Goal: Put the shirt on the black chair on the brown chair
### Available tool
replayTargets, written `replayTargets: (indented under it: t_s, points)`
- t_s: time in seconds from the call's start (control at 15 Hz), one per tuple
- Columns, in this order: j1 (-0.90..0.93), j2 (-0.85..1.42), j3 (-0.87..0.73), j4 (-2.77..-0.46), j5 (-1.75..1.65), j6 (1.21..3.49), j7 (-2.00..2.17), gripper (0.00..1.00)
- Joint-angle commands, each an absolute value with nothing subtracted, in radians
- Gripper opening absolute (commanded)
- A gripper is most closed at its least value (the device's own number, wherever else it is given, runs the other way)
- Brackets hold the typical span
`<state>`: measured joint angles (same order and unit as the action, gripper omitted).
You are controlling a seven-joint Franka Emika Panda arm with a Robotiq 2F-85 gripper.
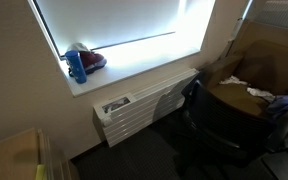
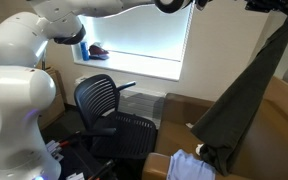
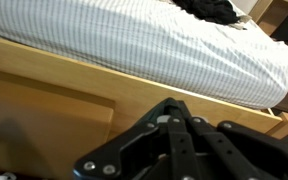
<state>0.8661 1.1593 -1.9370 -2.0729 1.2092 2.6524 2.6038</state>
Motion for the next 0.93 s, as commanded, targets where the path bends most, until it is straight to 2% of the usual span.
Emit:
replayTargets:
  t_s: [0.0, 0.33, 0.47, 0.6, 0.67, 0.87]
  points:
    - [0.869, 1.159, -1.937, -2.073, 1.209, 2.652, 2.604, 0.00]
    - [0.846, 1.097, -1.794, -1.963, 1.380, 3.001, 2.576, 0.00]
    - [0.828, 1.098, -1.735, -1.872, 1.471, 3.076, 2.548, 0.00]
    - [0.851, 1.012, -1.668, -1.822, 1.454, 3.104, 2.604, 0.00]
    - [0.835, 1.068, -1.675, -1.807, 1.530, 3.036, 2.607, 0.00]
    - [0.820, 1.012, -1.636, -1.786, 1.601, 2.991, 2.594, 0.00]
